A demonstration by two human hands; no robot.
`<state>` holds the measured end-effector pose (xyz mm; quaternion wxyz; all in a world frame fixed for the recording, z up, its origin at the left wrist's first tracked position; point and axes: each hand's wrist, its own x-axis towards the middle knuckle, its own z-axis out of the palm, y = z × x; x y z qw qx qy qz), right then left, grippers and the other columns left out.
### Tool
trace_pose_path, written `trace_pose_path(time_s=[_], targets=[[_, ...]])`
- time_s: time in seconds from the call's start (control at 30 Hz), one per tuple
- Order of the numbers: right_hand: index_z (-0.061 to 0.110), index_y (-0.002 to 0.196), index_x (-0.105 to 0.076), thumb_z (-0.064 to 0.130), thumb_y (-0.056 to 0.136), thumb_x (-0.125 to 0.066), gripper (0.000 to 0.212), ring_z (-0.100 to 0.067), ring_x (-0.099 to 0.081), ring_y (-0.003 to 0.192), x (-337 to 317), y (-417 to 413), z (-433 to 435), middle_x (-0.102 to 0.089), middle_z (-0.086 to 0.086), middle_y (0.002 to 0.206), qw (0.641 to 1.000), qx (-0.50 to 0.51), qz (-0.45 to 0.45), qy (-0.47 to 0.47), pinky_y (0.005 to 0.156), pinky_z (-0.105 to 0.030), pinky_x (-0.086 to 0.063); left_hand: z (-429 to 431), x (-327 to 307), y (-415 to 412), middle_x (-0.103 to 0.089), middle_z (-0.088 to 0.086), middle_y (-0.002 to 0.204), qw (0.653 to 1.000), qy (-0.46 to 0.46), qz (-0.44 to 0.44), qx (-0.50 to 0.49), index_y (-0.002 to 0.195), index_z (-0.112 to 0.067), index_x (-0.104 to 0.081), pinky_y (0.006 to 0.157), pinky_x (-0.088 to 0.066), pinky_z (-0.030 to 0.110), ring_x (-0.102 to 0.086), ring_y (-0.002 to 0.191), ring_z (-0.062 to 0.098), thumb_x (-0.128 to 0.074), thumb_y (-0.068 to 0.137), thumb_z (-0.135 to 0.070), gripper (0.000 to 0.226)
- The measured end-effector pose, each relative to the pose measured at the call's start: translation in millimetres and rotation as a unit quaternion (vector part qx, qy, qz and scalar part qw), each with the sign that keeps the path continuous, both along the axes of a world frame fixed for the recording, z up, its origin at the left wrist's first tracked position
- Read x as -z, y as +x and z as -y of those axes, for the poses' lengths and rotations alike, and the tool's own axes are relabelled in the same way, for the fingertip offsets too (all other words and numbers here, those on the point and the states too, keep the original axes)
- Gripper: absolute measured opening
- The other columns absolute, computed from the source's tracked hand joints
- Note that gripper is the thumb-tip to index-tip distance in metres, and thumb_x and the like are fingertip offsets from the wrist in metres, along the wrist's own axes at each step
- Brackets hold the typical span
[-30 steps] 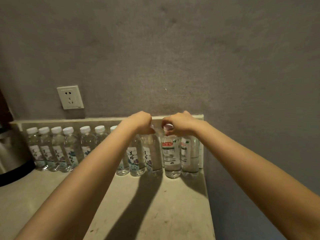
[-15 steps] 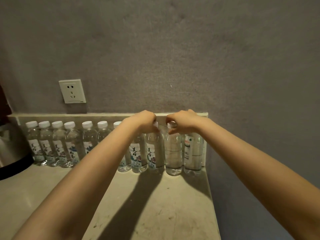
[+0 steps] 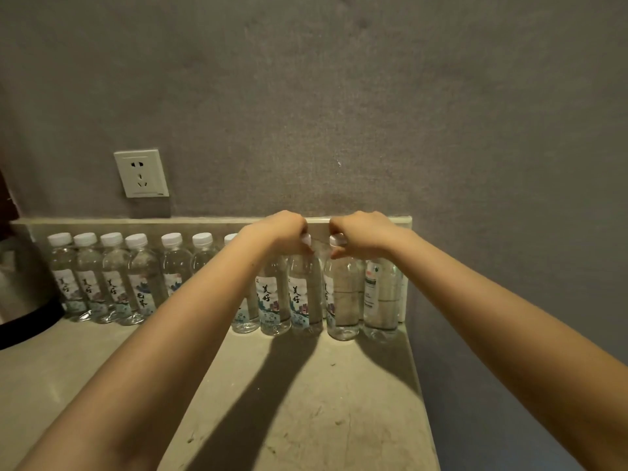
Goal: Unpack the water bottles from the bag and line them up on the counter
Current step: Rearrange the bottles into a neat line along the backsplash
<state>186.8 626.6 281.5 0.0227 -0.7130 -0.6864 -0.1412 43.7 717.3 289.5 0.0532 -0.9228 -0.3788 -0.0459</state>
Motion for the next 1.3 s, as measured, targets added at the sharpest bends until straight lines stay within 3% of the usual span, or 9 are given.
trace_pose_path(time_s=[0.13,0.2,0.33,0.47,0.6,0.83,1.07,1.17,1.3], targets=[[0.031,0.117,-0.052,0.032,0.086,-0.067,0.035,-0.023,-0.062,0.093,-1,6,-2,-0.062,0.0,0.116,0.993,-0.037,-0.103,-0.033,0.078,-0.039,-0.054,-1,2,-3,-0.064,0.005,0.093,1.0,0.002,0.009,0.004,0.096,-0.015,-0.062,0.074,-0.051,0.035,-0.06,0.084,0.025,-0.062,0.083,-0.041,0.029],[0.034,0.114,-0.052,0.028,0.085,-0.068,0.034,-0.022,-0.062,0.088,1,9,-3,-0.063,0.002,0.108,0.992,-0.047,-0.109,-0.029,0.078,-0.042,-0.055,-1,3,-4,-0.064,0.006,0.093,1.0,0.0,0.017,0.004,0.096,-0.014,-0.063,0.074,-0.051,0.035,-0.061,0.084,0.026,-0.061,0.083,-0.039,0.028],[0.033,0.12,-0.053,0.027,0.087,-0.066,0.036,-0.018,-0.054,0.086,2,11,-1,-0.052,0.011,0.092,0.993,-0.064,-0.103,-0.009,0.08,-0.035,-0.048,1,2,-5,-0.064,0.006,0.091,1.0,0.007,0.016,0.005,0.092,-0.013,-0.062,0.067,-0.048,0.033,-0.061,0.082,0.025,-0.06,0.084,-0.039,0.027],[0.031,0.122,-0.053,0.026,0.087,-0.066,0.038,-0.012,-0.051,0.086,5,13,-1,-0.052,0.014,0.093,0.991,-0.081,-0.102,0.007,0.078,-0.031,-0.041,5,1,-4,-0.064,0.006,0.089,1.0,0.02,0.008,-0.012,0.091,-0.012,-0.062,0.062,-0.044,0.03,-0.06,0.079,0.024,-0.057,0.086,-0.04,0.03],[0.033,0.123,-0.053,0.026,0.087,-0.066,0.039,-0.017,-0.056,0.089,7,14,-2,-0.063,0.005,0.103,0.991,-0.078,-0.111,0.006,0.081,-0.035,-0.046,9,2,0,-0.061,0.004,0.086,0.999,0.038,-0.005,-0.039,0.091,-0.012,-0.062,0.063,-0.044,0.031,-0.058,0.077,0.024,-0.056,0.087,-0.045,0.034],[0.031,0.125,-0.051,0.026,0.089,-0.064,0.038,-0.022,-0.058,0.098,8,11,0,-0.065,0.001,0.113,0.993,-0.071,-0.093,0.01,0.079,-0.034,-0.044,12,3,-1,-0.063,0.005,0.092,0.998,0.05,-0.007,-0.046,0.098,-0.012,-0.063,0.07,-0.049,0.033,-0.061,0.084,0.025,-0.056,0.087,-0.047,0.037],[0.029,0.129,-0.051,0.032,0.087,-0.067,0.045,-0.015,-0.058,0.099,8,11,5,-0.063,0.003,0.12,0.988,-0.07,-0.135,0.015,0.085,-0.033,-0.047,16,5,-4,-0.065,0.004,0.098,0.996,0.081,0.003,-0.039,0.1,-0.014,-0.062,0.069,-0.048,0.032,-0.059,0.085,0.023,-0.057,0.085,-0.048,0.037],[0.029,0.129,-0.051,0.037,0.087,-0.065,0.045,-0.016,-0.06,0.101,1,16,16,-0.064,0.001,0.117,0.978,-0.069,-0.193,0.043,0.093,-0.039,-0.049,22,-5,-7,-0.062,0.005,0.108,0.991,0.117,0.058,-0.027,0.111,-0.014,-0.06,0.081,-0.051,0.038,-0.058,0.098,0.025,-0.057,0.083,-0.045,0.041],[0.025,0.119,-0.06,0.032,0.09,-0.062,0.03,-0.014,-0.06,0.094,-21,38,40,-0.067,0.001,0.106,0.962,-0.057,-0.23,0.137,0.088,-0.034,-0.05,42,-36,-1,-0.063,0.006,0.109,0.961,0.154,0.227,0.044,0.111,-0.013,-0.064,0.087,-0.048,0.037,-0.057,0.103,0.026,-0.055,0.087,-0.034,0.034]])
